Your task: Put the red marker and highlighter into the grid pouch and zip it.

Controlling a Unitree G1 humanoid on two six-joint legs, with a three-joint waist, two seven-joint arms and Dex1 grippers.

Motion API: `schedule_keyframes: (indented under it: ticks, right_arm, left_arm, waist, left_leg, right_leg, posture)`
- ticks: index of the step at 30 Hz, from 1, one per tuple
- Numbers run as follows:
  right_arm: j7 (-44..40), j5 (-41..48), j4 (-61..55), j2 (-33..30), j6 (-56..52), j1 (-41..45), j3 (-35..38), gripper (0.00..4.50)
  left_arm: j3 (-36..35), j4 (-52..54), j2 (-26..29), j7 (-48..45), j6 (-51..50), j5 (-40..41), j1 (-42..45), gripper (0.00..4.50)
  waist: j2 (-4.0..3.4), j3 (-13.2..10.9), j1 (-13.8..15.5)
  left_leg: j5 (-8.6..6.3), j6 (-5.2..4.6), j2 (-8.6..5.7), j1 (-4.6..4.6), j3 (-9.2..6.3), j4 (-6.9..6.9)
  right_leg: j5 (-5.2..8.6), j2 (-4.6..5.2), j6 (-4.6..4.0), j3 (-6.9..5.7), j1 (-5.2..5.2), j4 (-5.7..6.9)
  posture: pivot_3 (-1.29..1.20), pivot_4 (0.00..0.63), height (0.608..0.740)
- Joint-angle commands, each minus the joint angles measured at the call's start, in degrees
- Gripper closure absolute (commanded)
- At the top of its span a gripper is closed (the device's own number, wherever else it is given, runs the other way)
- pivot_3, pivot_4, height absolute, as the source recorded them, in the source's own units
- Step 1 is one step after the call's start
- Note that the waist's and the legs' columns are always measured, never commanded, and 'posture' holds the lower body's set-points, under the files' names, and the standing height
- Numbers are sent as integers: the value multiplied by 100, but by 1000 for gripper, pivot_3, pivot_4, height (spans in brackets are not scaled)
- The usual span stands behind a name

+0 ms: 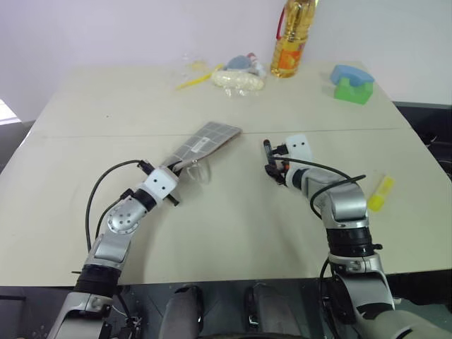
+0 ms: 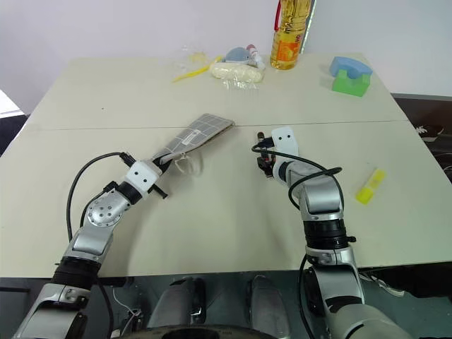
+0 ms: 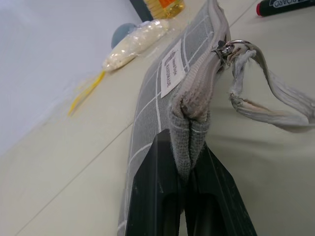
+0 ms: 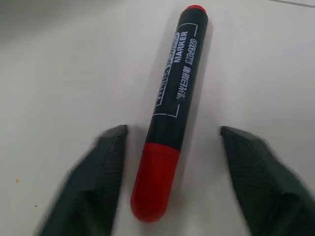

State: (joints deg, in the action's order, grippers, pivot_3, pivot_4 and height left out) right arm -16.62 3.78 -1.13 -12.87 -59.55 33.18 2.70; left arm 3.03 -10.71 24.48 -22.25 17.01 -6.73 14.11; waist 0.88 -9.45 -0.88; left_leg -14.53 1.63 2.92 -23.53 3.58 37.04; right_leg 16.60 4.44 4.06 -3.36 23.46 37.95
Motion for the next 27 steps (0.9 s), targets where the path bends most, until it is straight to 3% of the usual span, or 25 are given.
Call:
schedule_keyframes:
  ticks: [1, 2, 4, 8, 13, 18, 27]
  right_arm:
    - [55, 65, -131, -37, 112, 23, 4, 3739]
    - [66, 53, -166, -62, 131, 18, -14, 4137]
    - [15, -23, -280, -219, 231, 2, -151, 4171]
    - [-600, -390, -966, -1295, 1077, -171, -872, 4171]
    - [-1534, -168, -1967, -2284, 1800, -577, -910, 4171]
    - [-1793, -104, -2492, -2392, 1811, -817, -1032, 4171]
    - [-1740, -188, -2435, -2355, 1811, -751, -1201, 4171]
  left_arm:
    - [-112, 215, -21, 83, 29, 90, -29, 4500]
    - [-117, 218, -29, 81, 23, 103, -34, 4500]
    - [-127, 215, -48, 61, 17, 154, -27, 4500]
    - [-135, 206, -63, -105, 34, 357, 22, 4500]
    - [-171, 294, -132, -368, 1, 763, 72, 4500]
    - [-105, 263, -188, -584, 21, 947, 137, 4500]
    - [-59, 369, -252, -790, 22, 1009, 112, 4500]
  waist:
    - [0, 0, 2]
    - [0, 0, 2]
    - [0, 0, 4]
    - [-5, -5, 22]
    - [-1, -7, 12]
    - [2, -9, 7]
    - [9, -13, 27]
  left_leg:
    - [0, 0, 0, 0, 0, 0]
    - [0, 0, 0, 0, 0, 0]
    - [0, 0, 0, 0, 0, 0]
    - [0, 0, -5, -5, -2, 1]
    - [-1, -1, -9, -5, -6, 1]
    - [-1, -1, -5, 0, -6, 2]
    - [-1, -1, -8, -1, -6, 5]
  right_leg:
    - [0, 0, 0, 0, 0, 0]
    - [0, 0, 0, 0, 0, 0]
    - [0, 0, 0, 0, -1, 0]
    - [4, 6, 7, 0, 1, -2]
    - [9, 4, 16, 0, -1, -3]
    - [9, -2, 16, 0, -3, -1]
    - [9, 2, 16, 1, -6, -2]
  posture:
    - [0, 150, 740]
    - [0, 150, 740]
    - [0, 150, 740]
    - [0, 150, 740]
    - [0, 150, 740]
    - [0, 150, 740]
    - [0, 150, 740]
